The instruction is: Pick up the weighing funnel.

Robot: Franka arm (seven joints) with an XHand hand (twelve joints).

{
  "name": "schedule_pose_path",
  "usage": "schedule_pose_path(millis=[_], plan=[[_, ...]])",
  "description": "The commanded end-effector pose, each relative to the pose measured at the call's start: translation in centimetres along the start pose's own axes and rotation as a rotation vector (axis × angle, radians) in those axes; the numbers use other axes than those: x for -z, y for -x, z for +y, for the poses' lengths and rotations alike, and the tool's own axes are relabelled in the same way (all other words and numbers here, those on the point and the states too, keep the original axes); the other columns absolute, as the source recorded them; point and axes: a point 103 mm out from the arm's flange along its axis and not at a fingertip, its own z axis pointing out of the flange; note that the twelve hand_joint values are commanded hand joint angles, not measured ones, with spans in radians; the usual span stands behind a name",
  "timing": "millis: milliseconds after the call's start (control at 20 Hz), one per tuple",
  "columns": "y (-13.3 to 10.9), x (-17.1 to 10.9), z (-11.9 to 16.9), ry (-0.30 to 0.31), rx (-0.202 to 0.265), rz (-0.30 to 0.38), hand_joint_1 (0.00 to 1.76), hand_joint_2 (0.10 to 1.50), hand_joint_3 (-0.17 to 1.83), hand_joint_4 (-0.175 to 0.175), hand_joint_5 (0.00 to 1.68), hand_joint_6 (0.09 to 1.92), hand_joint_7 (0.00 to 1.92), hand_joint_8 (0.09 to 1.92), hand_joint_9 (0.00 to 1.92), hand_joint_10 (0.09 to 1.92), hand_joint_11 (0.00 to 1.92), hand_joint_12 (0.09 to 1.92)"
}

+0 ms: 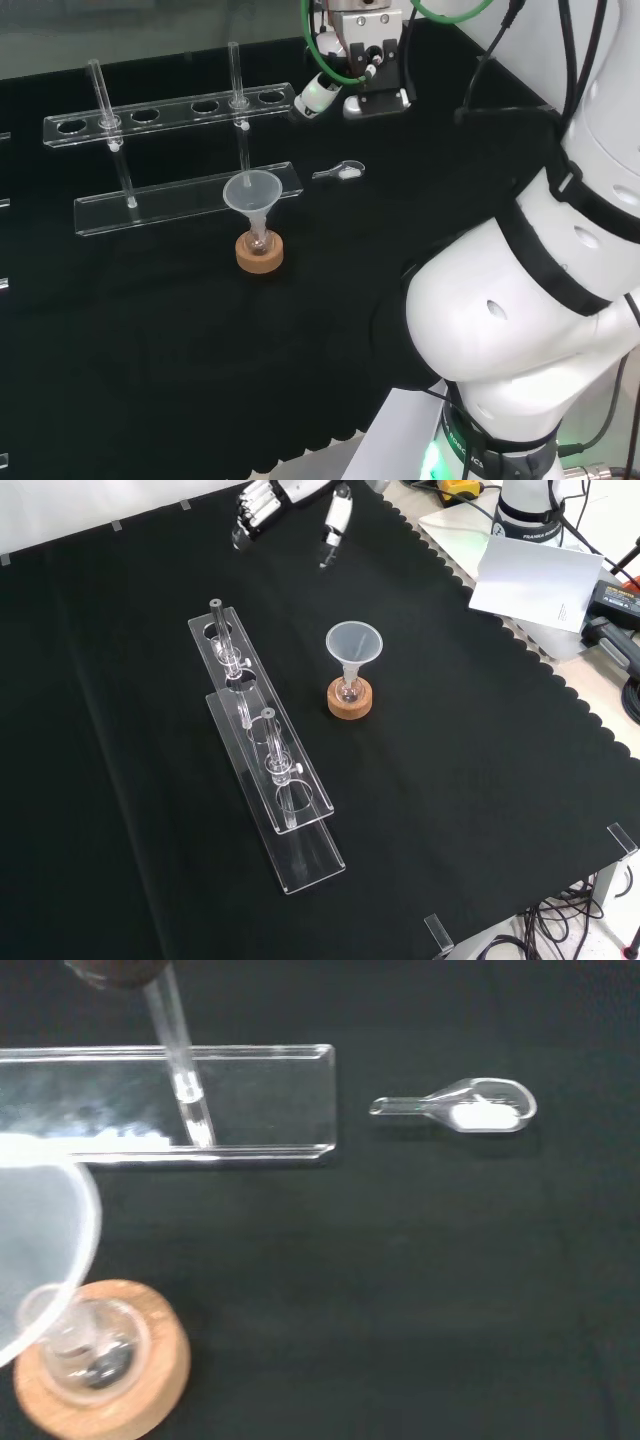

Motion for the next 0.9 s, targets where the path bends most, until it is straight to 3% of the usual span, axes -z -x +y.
schedule_pose_path(millis=[50,400,900], plan=[[4.1,0.7,2.9,0.019,-0.048,-0.018,0.72,0.91,-0.17,-0.074,0.32,0.09,0.05,0.66,0.23,0.77,0.14,1.47],[7.5,-1.4,8.2,-0.016,-0.069,0.01,0.83,0.93,-0.17,-0.063,0.48,0.09,0.22,0.72,0.38,0.71,0.23,1.42],[8.7,-4.2,15.3,-0.077,-0.043,0.012,0.85,0.93,-0.17,-0.061,0.5,0.09,0.24,0.71,0.41,0.69,0.25,1.4]])
